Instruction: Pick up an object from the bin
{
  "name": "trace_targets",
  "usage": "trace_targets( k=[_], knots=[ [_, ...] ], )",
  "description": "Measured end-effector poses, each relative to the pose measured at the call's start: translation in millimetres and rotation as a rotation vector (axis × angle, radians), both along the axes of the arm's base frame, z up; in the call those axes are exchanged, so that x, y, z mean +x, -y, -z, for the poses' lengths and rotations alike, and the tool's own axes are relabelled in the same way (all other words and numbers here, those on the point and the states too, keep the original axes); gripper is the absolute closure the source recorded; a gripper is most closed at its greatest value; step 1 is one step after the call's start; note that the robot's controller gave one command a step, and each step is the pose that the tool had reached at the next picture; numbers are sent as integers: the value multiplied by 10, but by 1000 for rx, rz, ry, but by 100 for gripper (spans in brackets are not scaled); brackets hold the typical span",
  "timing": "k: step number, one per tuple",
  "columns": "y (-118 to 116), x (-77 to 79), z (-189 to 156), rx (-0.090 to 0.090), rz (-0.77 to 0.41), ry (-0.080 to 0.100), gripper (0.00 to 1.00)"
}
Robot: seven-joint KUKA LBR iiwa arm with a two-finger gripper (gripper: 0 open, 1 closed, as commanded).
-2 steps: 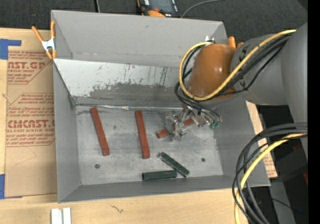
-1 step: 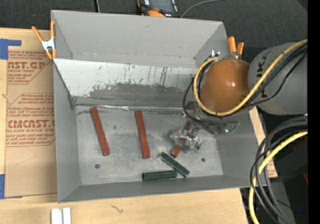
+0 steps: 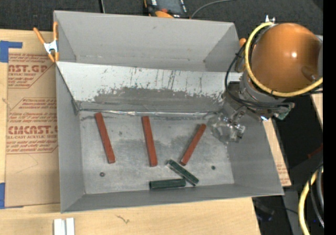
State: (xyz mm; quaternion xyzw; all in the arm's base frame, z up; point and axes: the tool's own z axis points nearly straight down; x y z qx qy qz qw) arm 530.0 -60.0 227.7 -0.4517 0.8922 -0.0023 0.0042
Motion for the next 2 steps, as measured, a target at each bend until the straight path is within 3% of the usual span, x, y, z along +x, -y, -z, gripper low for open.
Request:
trace_targets(
  k=[1, 2],
  knots=[
    [-11, -13, 44, 3, -2, -7, 0],
    [-377, -49, 1626, 5, -157, -17, 0]
  ],
)
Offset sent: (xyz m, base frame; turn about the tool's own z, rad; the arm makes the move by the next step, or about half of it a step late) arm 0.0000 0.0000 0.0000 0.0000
